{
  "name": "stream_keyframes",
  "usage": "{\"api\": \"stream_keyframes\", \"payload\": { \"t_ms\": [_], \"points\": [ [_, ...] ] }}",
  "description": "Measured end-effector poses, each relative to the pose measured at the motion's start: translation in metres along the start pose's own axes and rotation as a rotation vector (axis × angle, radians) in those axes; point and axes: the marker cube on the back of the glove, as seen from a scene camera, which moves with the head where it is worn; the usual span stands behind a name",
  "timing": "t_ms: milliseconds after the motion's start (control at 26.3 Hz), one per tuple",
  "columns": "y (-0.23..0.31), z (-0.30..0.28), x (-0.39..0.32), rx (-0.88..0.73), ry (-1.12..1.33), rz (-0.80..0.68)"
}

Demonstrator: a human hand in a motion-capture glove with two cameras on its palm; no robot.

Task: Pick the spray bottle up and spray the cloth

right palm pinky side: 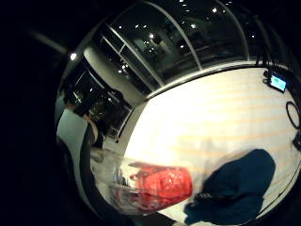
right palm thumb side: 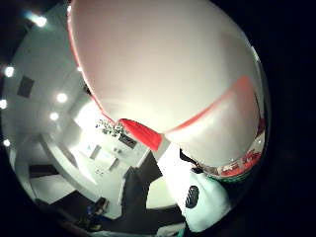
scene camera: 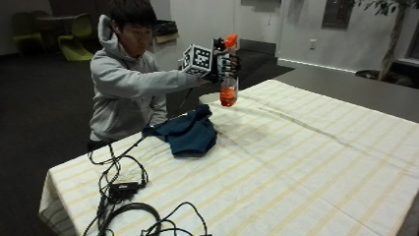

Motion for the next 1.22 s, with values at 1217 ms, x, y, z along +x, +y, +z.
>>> {"api": "stream_keyframes", "payload": {
  "t_ms": [1217],
  "points": [
    [0.014, 0.136, 0.110, 0.029, 0.125, 0.108]
  ]
}}
